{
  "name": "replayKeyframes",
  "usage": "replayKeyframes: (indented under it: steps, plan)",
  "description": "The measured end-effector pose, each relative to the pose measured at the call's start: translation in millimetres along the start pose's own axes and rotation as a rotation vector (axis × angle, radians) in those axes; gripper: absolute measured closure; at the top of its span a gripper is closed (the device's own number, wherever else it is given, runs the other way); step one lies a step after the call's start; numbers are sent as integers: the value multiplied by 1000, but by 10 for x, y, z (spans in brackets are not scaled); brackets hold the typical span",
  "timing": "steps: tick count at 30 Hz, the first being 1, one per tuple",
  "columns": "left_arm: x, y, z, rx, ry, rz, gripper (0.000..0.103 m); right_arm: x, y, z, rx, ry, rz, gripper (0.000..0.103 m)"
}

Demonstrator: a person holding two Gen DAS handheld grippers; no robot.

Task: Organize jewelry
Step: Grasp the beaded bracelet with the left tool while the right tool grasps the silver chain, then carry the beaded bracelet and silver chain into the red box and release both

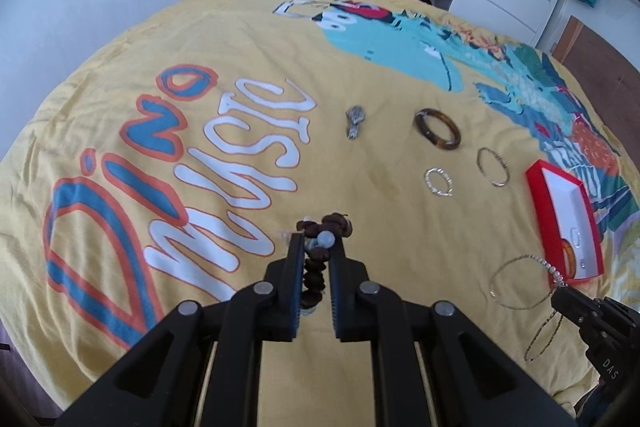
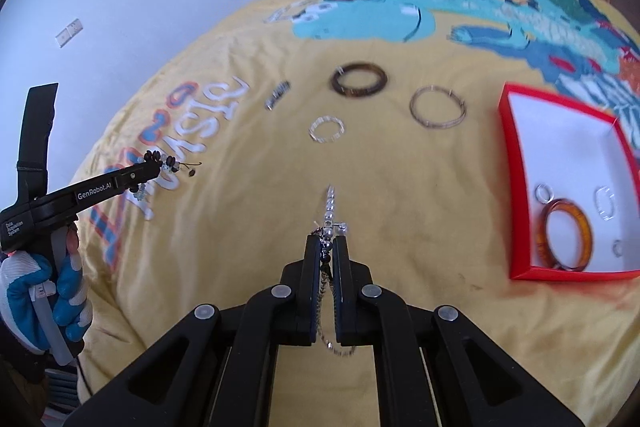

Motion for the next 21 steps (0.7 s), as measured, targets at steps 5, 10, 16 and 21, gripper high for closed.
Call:
replayKeyframes:
  steps: [5, 10, 16, 21]
  plan:
    - [-405, -25, -47, 10, 17, -56, 93, -397, -61, 170, -29, 6, -65, 97]
    - [-843, -27, -111, 25, 34, -112, 93, -805, -68, 312, -46, 10, -133, 97]
    - [-1239, 5, -246, 41, 58, -159, 93, -1215, -28, 371, -55, 15, -204, 97]
    - [-1474, 21, -454, 57, 78, -187, 93, -1513, -42, 303, -56, 29, -257, 97]
Point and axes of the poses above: each gripper's, at about its wrist camera, not at the fingertips, and x roughly the way its jaws point, z to its left, y to its underside, the point moved 5 cm from there along x, roughly the way its jaws point, and after that the axes turned 4 degrees about -x, right-handed, at the moved point
